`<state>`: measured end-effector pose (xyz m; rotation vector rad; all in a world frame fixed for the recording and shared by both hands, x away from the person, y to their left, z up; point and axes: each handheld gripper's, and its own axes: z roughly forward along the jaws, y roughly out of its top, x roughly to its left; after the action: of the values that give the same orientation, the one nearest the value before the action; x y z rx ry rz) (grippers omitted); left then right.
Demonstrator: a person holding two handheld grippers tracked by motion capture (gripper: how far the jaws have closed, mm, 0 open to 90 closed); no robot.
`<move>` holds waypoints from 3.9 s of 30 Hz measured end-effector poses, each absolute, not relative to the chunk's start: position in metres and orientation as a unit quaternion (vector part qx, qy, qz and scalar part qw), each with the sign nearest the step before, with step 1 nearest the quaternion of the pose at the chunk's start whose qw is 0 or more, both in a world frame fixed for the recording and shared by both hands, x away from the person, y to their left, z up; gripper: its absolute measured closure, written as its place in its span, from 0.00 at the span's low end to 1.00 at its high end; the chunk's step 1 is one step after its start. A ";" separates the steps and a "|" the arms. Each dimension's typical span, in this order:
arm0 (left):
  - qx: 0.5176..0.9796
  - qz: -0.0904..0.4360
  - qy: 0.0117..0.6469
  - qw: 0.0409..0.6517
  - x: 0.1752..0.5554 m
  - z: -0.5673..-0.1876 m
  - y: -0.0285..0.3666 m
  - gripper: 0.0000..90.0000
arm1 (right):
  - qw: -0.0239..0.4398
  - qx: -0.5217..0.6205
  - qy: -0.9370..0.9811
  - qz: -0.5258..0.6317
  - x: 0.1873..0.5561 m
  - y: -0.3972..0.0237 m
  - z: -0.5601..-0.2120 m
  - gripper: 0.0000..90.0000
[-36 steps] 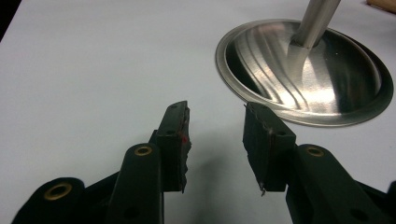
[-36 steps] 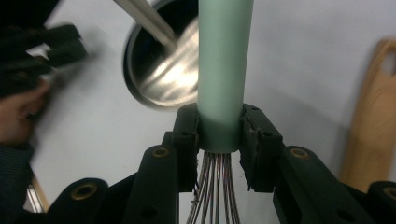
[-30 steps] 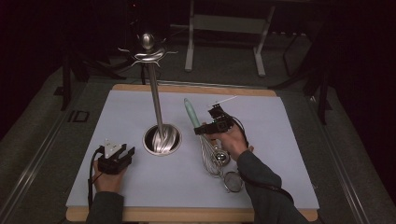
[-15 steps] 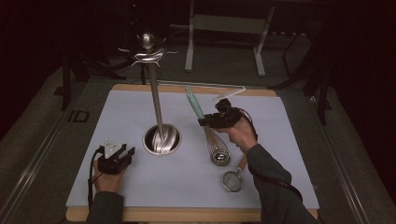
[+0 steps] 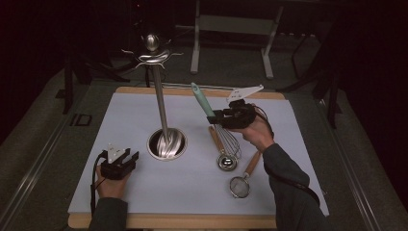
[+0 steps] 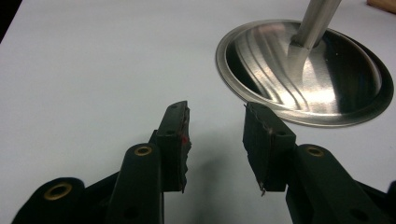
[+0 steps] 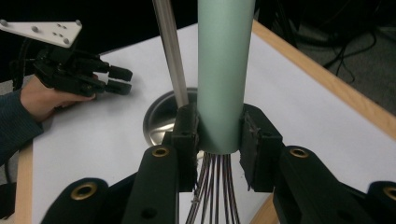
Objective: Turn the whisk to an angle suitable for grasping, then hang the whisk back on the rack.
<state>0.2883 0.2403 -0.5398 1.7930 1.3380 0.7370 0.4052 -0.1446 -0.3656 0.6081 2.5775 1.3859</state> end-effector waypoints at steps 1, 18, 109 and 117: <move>0.703 0.289 0.525 0.383 0.288 -0.540 0.240 0.68 | 0.077 0.199 0.860 0.463 0.406 -0.145 -0.364 0.77; 0.703 0.288 0.524 0.385 0.288 -0.540 0.240 0.68 | 0.115 0.117 0.873 0.459 0.396 -0.130 -0.333 0.77; 0.694 0.278 0.535 0.393 0.289 -0.540 0.244 0.66 | 0.184 0.098 0.859 0.468 0.373 -0.105 -0.310 0.62; 0.684 0.280 0.541 0.401 0.288 -0.539 0.246 0.70 | 0.176 0.130 0.873 0.435 0.375 -0.132 -0.335 0.62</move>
<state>0.2882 0.2461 -0.5392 1.7306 1.3668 0.7081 0.3748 -0.1320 -0.3349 0.3671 2.4729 1.2315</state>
